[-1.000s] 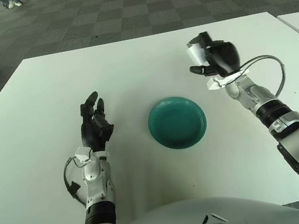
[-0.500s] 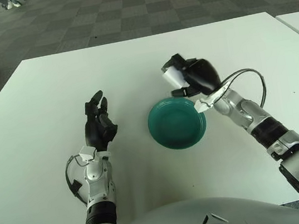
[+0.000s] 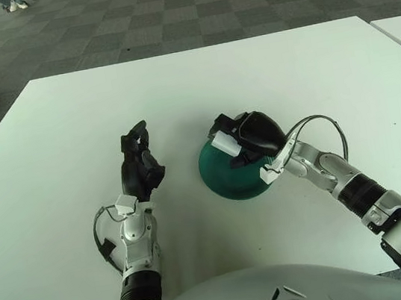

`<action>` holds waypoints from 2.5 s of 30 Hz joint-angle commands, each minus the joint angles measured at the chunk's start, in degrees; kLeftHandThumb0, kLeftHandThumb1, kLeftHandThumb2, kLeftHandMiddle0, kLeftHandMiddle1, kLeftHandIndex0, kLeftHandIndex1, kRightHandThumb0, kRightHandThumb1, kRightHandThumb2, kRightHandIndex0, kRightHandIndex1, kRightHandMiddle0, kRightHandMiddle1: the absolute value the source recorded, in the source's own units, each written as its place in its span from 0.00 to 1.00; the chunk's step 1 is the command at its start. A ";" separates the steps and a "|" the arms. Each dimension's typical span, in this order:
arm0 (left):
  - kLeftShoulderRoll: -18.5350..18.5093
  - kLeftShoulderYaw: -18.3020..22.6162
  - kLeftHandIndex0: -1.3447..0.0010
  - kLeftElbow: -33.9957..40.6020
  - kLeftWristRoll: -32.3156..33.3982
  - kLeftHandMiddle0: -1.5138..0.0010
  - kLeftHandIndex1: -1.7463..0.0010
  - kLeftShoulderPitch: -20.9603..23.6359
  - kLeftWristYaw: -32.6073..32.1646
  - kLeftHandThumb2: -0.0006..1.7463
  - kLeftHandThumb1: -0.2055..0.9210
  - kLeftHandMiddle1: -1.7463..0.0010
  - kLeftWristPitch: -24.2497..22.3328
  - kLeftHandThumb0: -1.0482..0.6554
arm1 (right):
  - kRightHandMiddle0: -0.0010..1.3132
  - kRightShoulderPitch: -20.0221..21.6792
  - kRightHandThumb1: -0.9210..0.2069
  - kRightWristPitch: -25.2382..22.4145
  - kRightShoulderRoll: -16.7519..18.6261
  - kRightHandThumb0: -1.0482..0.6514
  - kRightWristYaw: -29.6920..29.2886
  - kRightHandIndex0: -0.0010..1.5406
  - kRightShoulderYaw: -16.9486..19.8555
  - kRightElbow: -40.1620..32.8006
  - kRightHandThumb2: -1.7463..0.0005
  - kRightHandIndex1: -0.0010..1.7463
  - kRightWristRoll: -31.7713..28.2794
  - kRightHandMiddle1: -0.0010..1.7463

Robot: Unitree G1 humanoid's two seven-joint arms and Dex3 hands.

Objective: Put the charger into the plate.

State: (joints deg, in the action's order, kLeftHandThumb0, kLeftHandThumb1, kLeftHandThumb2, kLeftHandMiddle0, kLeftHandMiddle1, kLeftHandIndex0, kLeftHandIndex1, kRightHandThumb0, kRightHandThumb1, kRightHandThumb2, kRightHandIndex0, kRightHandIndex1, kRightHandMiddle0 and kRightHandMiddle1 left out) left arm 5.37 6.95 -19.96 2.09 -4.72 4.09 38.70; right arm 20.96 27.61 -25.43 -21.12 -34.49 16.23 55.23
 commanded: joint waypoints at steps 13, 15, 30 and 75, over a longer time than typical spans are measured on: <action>5.25 -3.62 0.97 -1.77 2.65 0.77 0.40 -6.31 -1.69 0.53 1.00 0.99 -1.92 0.12 | 0.38 -3.31 0.41 2.94 -4.71 0.36 1.54 0.63 1.24 -11.18 0.35 1.00 4.32 1.00; 5.24 -3.90 0.96 -1.60 2.96 0.77 0.40 -6.48 -1.54 0.53 1.00 0.99 -2.08 0.12 | 0.38 -3.68 0.41 2.88 -4.95 0.36 2.42 0.63 1.71 -12.25 0.35 1.00 4.16 1.00; 5.28 -5.59 0.97 -0.63 8.13 0.78 0.38 -7.88 1.10 0.51 1.00 1.00 -3.63 0.10 | 0.01 -6.78 0.01 -3.30 -7.61 0.10 7.44 0.13 6.91 -22.83 0.41 0.15 10.50 0.36; 5.67 -7.26 1.00 2.68 7.62 0.79 0.41 -10.32 -0.12 0.52 1.00 1.00 -3.48 0.12 | 0.00 -3.45 0.00 6.50 1.88 0.05 1.76 0.04 19.95 -1.77 0.48 0.01 -22.86 0.11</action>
State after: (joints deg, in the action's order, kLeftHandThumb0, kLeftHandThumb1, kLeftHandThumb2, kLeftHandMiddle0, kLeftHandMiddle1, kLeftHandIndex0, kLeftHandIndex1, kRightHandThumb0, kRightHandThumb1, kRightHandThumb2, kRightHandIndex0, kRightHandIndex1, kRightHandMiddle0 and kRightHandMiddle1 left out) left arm 6.72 0.43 -13.53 8.55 -9.47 5.26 35.69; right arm 14.44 31.12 -28.02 -18.09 -19.68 6.87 45.21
